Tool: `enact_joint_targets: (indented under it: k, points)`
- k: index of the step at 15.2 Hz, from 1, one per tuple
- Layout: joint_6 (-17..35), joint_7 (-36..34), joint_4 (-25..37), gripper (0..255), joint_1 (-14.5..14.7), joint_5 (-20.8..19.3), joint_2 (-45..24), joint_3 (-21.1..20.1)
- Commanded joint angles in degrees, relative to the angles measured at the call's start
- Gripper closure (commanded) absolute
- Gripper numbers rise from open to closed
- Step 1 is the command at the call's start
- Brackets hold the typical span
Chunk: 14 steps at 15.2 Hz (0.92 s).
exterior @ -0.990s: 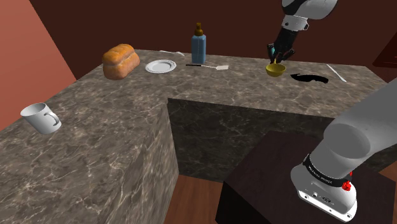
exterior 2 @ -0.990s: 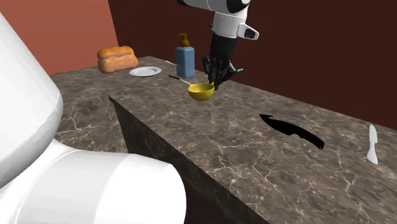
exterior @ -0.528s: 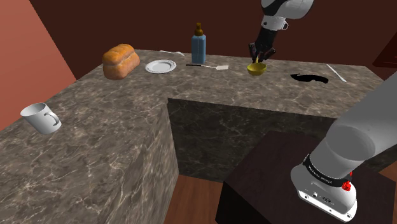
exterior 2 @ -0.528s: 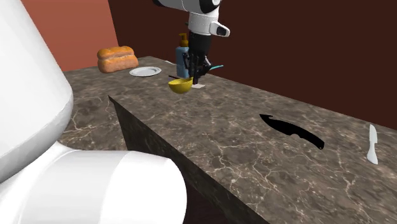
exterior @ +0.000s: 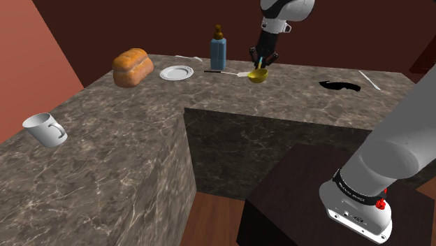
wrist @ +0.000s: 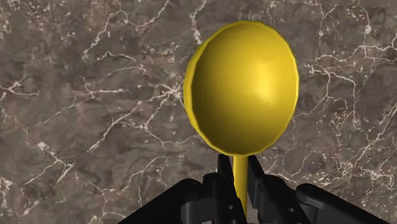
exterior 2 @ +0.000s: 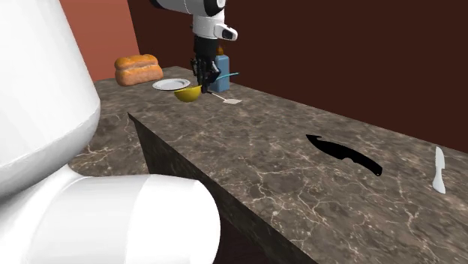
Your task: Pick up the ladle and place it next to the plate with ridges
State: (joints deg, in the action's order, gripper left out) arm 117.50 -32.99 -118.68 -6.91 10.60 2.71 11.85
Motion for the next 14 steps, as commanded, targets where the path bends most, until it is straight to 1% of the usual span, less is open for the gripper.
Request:
enact_joint_targets:
  k: [1,8,14]
  points:
    - [-0.09,-2.18,2.85,255,1.15,0.52,-2.44,-1.19]
    - [-1.08,-9.39,13.88,255,4.85,1.27,-11.34,-4.63]
    - [-3.64,-15.35,26.67,255,7.81,1.13,-20.64,-6.8]
